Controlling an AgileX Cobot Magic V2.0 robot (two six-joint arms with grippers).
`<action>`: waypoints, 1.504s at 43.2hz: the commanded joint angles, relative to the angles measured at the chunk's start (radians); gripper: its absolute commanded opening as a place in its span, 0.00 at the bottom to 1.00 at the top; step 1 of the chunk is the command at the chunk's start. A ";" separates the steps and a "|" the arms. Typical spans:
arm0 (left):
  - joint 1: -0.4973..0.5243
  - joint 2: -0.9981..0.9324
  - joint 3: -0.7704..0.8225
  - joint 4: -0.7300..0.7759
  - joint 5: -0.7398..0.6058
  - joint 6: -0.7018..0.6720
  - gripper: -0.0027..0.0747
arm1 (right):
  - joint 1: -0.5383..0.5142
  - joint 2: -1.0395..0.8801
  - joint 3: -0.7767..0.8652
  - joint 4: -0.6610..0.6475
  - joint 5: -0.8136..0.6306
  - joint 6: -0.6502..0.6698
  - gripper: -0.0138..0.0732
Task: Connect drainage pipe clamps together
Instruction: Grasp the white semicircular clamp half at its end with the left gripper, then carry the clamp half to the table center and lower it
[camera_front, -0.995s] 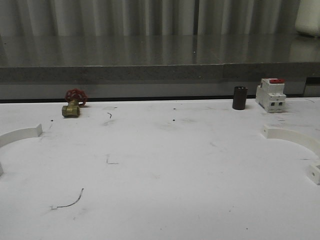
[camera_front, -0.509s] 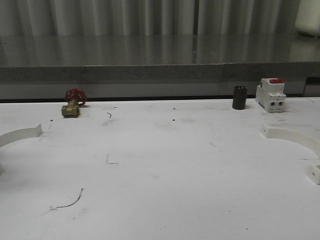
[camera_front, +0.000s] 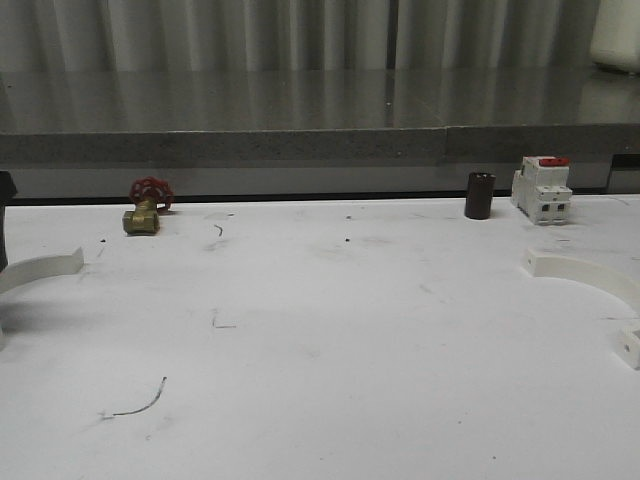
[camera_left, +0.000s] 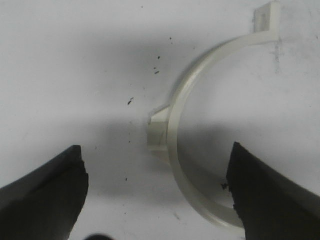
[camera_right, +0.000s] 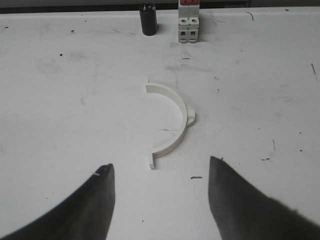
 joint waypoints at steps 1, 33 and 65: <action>-0.013 -0.009 -0.052 -0.012 -0.027 -0.002 0.75 | -0.005 0.009 -0.028 -0.008 -0.064 -0.002 0.67; -0.025 0.079 -0.079 -0.019 -0.032 -0.002 0.55 | -0.005 0.009 -0.028 -0.008 -0.064 -0.002 0.67; -0.025 0.079 -0.079 -0.031 -0.048 -0.002 0.18 | -0.005 0.009 -0.028 -0.008 -0.064 -0.002 0.67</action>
